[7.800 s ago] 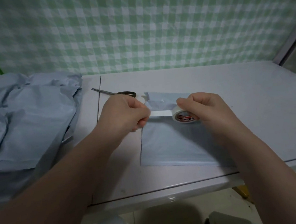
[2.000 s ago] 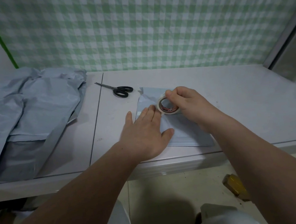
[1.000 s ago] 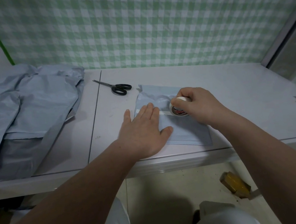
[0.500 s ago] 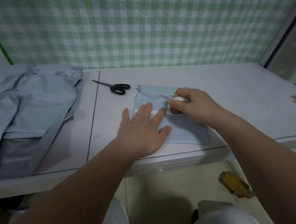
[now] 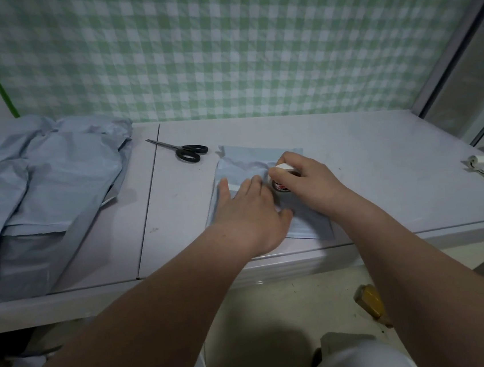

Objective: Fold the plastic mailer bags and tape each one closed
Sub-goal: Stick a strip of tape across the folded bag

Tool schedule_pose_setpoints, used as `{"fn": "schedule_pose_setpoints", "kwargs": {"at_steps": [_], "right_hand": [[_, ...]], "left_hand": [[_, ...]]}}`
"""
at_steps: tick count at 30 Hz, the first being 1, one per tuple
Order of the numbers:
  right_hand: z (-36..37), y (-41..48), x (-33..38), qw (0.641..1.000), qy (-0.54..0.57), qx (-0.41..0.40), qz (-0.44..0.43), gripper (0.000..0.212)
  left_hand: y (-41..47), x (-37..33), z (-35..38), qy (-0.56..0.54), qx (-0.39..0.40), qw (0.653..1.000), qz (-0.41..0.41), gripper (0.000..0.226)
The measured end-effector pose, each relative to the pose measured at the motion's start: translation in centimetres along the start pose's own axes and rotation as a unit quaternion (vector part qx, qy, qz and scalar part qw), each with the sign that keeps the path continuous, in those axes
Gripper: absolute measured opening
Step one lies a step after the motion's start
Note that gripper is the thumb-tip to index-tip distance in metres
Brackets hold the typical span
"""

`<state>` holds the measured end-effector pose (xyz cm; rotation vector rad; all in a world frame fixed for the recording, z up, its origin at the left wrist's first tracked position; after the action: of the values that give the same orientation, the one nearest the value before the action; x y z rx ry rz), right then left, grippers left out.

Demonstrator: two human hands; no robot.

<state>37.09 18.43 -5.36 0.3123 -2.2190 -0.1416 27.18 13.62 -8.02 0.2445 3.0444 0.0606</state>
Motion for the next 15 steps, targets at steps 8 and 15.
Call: {"fn": "schedule_pose_setpoints", "kwargs": {"at_steps": [8,15], "right_hand": [[-0.5,-0.9,-1.3,0.997,0.039,-0.043,-0.042,0.013],[-1.3,-0.8,-2.2,0.996,0.035,-0.067,-0.055,0.022]], "left_hand": [[-0.5,-0.1,0.9,-0.004,-0.004,1.000,-0.020,0.078],[-0.4,0.2,1.3,-0.016,-0.011,0.999,-0.025,0.084]]}}
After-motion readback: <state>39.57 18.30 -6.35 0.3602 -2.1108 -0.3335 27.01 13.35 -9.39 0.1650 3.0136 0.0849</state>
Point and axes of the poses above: each hand's wrist, its own y-axis towards the middle knuckle, its own z-axis out of the palm, x = y × z, the point moved 6 cm from there along y, towards the middle knuckle, and after that the axes turned 7 degrees about -x, right-handed, at the moved point
